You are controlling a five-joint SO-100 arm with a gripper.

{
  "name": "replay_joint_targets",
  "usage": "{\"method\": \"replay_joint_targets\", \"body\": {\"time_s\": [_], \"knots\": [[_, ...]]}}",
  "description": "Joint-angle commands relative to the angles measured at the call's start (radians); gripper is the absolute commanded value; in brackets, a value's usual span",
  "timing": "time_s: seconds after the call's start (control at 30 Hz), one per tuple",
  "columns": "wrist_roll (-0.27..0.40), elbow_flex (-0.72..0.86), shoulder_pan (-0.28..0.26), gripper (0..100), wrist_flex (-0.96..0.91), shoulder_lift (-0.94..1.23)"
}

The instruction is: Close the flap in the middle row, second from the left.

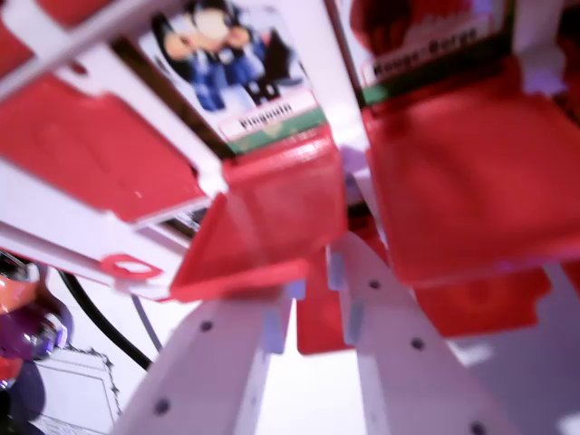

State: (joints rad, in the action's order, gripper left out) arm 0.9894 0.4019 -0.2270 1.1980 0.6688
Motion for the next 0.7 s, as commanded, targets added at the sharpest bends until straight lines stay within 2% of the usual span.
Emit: {"method": "replay_joint_targets", "body": {"time_s": [0.0, 0.37, 0.67], "knots": [[-0.015, -0.107, -0.014, 2, -0.043, 0.031], [-0.089, -0.120, -0.015, 2, -0.129, 0.008], [-0.123, -0.141, -0.003, 2, -0.192, -0.015]]}}
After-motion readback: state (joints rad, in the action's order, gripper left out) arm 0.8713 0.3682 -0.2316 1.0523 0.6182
